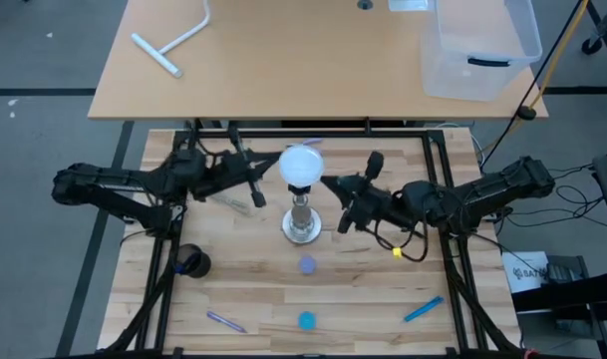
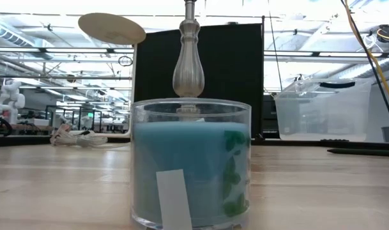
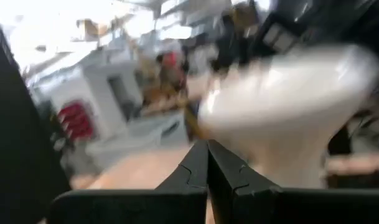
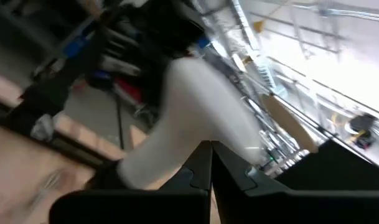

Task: Screw lightbulb
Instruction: Insert the lightbulb into the silver lamp socket

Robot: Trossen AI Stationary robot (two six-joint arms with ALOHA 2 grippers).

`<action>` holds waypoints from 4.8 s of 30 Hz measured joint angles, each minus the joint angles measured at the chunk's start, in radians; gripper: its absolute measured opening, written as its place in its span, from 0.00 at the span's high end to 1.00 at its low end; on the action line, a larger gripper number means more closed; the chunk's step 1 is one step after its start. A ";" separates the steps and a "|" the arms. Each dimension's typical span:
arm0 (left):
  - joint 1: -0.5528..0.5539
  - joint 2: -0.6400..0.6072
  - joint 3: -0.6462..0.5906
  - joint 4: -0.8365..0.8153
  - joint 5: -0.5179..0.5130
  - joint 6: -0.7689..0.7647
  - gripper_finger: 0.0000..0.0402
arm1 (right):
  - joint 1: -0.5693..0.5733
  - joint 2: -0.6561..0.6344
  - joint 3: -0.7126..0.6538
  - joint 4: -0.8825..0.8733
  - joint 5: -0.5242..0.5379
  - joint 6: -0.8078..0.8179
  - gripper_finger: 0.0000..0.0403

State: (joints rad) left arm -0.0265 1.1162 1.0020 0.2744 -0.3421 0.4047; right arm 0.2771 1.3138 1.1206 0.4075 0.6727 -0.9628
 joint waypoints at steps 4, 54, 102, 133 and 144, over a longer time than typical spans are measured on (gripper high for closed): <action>0.024 0.003 -0.001 -0.026 0.010 -0.034 1.00 | 0.020 -0.002 0.000 -0.014 -0.027 0.026 1.00; -0.077 -0.008 0.001 -0.011 -0.117 0.013 1.00 | -0.043 -0.004 0.000 0.025 -0.036 -0.003 1.00; -0.099 -0.027 0.000 0.032 -0.018 0.041 1.00 | -0.088 -0.007 0.000 0.035 -0.059 -0.056 1.00; -0.132 -0.063 0.000 0.020 -0.021 0.073 1.00 | -0.119 0.043 0.000 0.031 0.018 -0.078 1.00; -0.131 -0.047 0.000 0.019 0.027 0.072 1.00 | -0.130 0.043 0.000 0.125 -0.010 -0.156 1.00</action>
State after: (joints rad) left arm -0.1571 1.0693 1.0023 0.2934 -0.3153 0.4768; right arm 0.1467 1.3565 1.1202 0.5329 0.6630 -1.1188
